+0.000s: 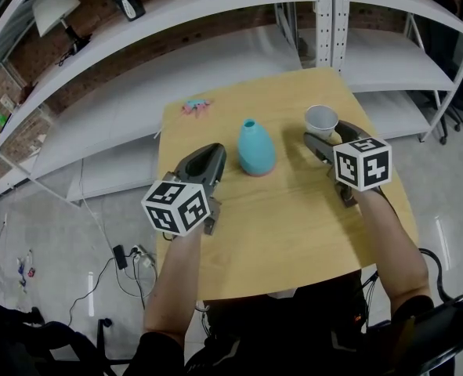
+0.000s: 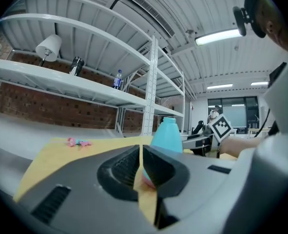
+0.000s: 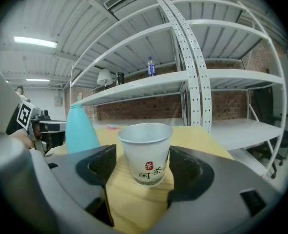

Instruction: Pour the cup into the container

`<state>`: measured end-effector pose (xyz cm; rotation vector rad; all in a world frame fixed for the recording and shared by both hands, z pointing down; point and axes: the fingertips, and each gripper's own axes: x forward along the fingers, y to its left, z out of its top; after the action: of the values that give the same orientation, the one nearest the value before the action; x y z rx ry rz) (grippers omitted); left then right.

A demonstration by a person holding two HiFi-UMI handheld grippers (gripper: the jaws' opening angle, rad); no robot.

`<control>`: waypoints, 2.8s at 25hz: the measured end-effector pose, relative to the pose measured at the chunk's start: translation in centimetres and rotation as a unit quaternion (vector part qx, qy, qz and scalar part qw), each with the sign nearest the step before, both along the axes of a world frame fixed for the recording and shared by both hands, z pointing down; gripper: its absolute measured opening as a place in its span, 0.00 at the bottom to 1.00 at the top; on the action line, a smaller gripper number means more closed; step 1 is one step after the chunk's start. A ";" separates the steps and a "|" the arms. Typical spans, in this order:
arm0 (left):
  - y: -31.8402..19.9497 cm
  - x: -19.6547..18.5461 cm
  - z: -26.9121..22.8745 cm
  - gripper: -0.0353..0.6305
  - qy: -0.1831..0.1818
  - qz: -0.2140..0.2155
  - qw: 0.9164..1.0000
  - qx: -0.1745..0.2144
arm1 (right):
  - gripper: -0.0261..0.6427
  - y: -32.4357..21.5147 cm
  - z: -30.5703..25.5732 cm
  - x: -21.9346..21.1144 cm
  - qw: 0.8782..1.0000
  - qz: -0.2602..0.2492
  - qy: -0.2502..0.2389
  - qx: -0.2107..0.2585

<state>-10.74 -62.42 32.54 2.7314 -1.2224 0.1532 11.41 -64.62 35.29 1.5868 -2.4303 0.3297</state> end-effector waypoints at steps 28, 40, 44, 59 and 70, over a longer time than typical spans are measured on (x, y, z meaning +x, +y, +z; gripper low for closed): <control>0.3 0.0 0.6 0.06 0.012 0.013 1.000 0.006 | 0.48 0.6 -5.0 -2.6 0.996 -0.036 0.065 0.045; 0.8 -0.9 -0.7 0.06 0.010 -0.007 1.000 0.016 | 0.48 2.3 -9.6 -6.2 0.987 -0.083 0.104 0.090; 1.1 -0.5 -1.6 0.06 0.005 0.000 1.000 0.030 | 0.48 2.7 -10.6 -7.6 0.981 -0.100 0.130 0.103; 1.1 0.9 1.0 0.06 -0.011 0.035 0.999 0.022 | 0.47 2.6 -11.1 -10.5 0.935 -0.149 0.299 0.122; 0.9 0.9 1.3 0.06 -0.023 0.042 0.998 0.027 | 0.47 2.5 -10.2 -11.6 0.917 -0.164 0.344 0.117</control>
<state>-9.85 -61.52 33.80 2.8437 -1.1386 0.1958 -0.17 -62.12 25.06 1.0696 -2.1391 -0.5135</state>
